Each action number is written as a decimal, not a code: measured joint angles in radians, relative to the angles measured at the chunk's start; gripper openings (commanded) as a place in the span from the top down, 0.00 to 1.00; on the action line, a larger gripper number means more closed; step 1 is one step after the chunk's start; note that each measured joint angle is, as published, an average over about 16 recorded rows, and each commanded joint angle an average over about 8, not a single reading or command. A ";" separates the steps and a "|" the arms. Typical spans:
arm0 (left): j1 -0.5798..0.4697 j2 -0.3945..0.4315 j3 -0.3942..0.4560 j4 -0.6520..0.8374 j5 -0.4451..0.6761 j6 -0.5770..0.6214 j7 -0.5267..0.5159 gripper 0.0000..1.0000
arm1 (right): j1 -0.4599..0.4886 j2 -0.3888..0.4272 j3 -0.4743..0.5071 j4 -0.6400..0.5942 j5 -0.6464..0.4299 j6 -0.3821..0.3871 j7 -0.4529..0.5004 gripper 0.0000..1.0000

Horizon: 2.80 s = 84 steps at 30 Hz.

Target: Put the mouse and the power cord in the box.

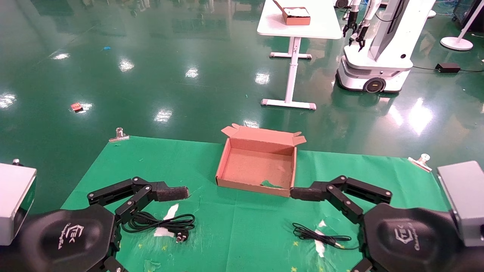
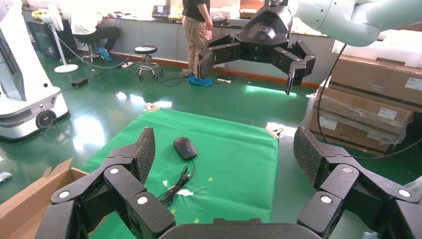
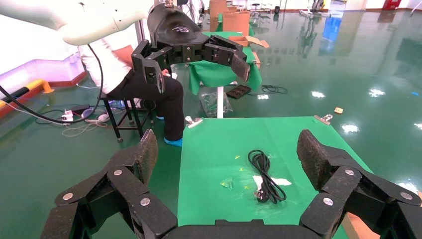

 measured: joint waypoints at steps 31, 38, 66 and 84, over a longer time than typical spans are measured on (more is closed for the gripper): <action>-0.028 0.008 0.018 0.025 0.049 0.009 0.019 0.00 | 0.010 0.000 -0.009 -0.024 -0.023 -0.012 -0.013 0.00; -0.102 0.041 0.067 0.127 0.163 0.035 0.075 0.00 | 0.055 -0.011 -0.049 -0.115 -0.101 -0.048 -0.069 0.00; -0.533 0.442 0.427 0.975 0.876 -0.220 0.636 0.00 | 0.470 -0.319 -0.418 -0.927 -0.806 0.151 -0.660 0.00; -0.589 0.539 0.461 1.213 0.942 -0.379 0.811 0.07 | 0.542 -0.480 -0.451 -1.201 -0.872 0.291 -0.891 0.26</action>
